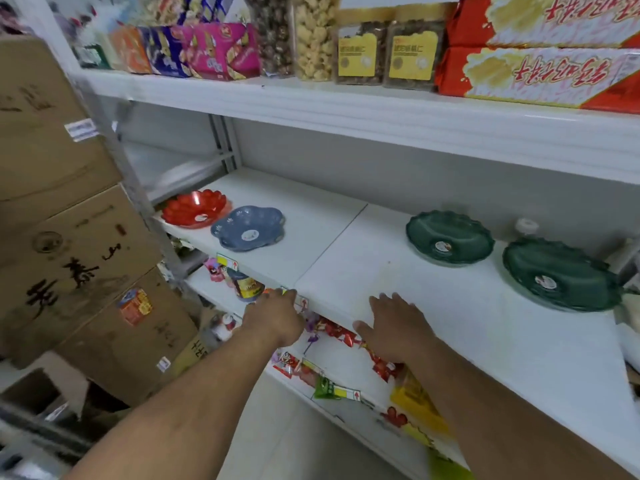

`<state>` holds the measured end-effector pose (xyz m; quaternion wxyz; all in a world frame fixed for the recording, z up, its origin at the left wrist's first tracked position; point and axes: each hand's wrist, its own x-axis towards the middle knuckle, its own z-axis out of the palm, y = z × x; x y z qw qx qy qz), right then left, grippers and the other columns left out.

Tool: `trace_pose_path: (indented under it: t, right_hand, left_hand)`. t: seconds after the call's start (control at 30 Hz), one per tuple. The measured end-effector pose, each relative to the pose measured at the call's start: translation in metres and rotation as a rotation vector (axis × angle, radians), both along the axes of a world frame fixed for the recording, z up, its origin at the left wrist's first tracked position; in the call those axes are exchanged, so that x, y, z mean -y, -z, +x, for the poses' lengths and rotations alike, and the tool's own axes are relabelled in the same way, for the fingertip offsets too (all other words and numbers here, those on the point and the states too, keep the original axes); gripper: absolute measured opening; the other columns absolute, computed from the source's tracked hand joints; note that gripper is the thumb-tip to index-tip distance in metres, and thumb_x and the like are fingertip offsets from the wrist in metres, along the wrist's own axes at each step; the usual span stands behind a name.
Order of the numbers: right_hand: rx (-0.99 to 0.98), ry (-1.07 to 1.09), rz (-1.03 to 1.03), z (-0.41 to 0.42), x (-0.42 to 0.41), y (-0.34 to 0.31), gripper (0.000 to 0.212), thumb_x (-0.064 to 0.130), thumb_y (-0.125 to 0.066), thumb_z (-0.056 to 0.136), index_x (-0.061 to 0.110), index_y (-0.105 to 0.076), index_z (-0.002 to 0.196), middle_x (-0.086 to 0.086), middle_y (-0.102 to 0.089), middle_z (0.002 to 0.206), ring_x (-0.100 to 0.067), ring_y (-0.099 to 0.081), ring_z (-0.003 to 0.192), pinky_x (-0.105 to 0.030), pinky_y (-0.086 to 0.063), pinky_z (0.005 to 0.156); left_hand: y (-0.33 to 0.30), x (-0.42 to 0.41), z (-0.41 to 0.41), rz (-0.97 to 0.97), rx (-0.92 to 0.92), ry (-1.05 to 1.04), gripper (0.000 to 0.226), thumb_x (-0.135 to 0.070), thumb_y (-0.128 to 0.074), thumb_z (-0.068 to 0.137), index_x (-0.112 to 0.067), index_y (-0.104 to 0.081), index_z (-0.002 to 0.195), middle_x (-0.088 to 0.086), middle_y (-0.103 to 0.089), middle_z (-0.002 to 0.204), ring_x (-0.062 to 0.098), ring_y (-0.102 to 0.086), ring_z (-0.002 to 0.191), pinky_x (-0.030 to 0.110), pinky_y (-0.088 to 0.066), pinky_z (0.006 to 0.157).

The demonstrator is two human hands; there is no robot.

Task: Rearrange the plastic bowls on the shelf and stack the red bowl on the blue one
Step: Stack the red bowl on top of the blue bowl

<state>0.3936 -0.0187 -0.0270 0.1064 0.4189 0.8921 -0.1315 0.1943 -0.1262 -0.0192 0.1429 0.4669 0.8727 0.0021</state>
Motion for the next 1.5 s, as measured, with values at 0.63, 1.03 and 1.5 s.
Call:
trace_pose_path:
  t: [0.63, 1.03, 1.5]
  right_hand:
    - [-0.021, -0.185, 0.053, -0.255, 0.066, -0.005, 0.078, 0.060, -0.027, 0.098, 0.015, -0.014, 0.160, -0.009, -0.012, 0.169, -0.029, -0.011, 0.154, -0.048, -0.015, 0.124]
    - [-0.179, -0.191, 0.063, -0.386, 0.010, -0.008, 0.062, 0.056, -0.041, 0.096, 0.012, -0.045, 0.139, -0.010, -0.053, 0.141, -0.029, -0.051, 0.127, -0.041, -0.044, 0.101]
    - [-0.445, 0.072, -0.173, -0.506, -0.049, -0.013, 0.046, 0.049, -0.041, 0.094, 0.011, -0.059, 0.114, -0.002, -0.067, 0.100, -0.021, -0.065, 0.092, -0.029, -0.051, 0.075]
  left_hand:
    - [-0.002, 0.101, -0.225, 0.069, 0.072, -0.261, 0.065, -0.047, -0.044, 0.093, -0.025, -0.027, 0.152, 0.005, -0.035, 0.157, 0.033, -0.037, 0.140, 0.044, -0.038, 0.110]
    - [-0.003, 0.043, -0.349, 0.161, 0.104, -0.364, 0.067, -0.044, -0.047, 0.092, -0.026, -0.026, 0.153, 0.006, -0.038, 0.156, 0.033, -0.043, 0.136, 0.042, -0.041, 0.108]
    - [-0.004, -0.045, -0.488, 0.297, 0.274, -0.483, 0.067, -0.048, -0.053, 0.078, -0.030, -0.040, 0.142, 0.006, -0.067, 0.121, 0.034, -0.068, 0.098, 0.049, -0.059, 0.082]
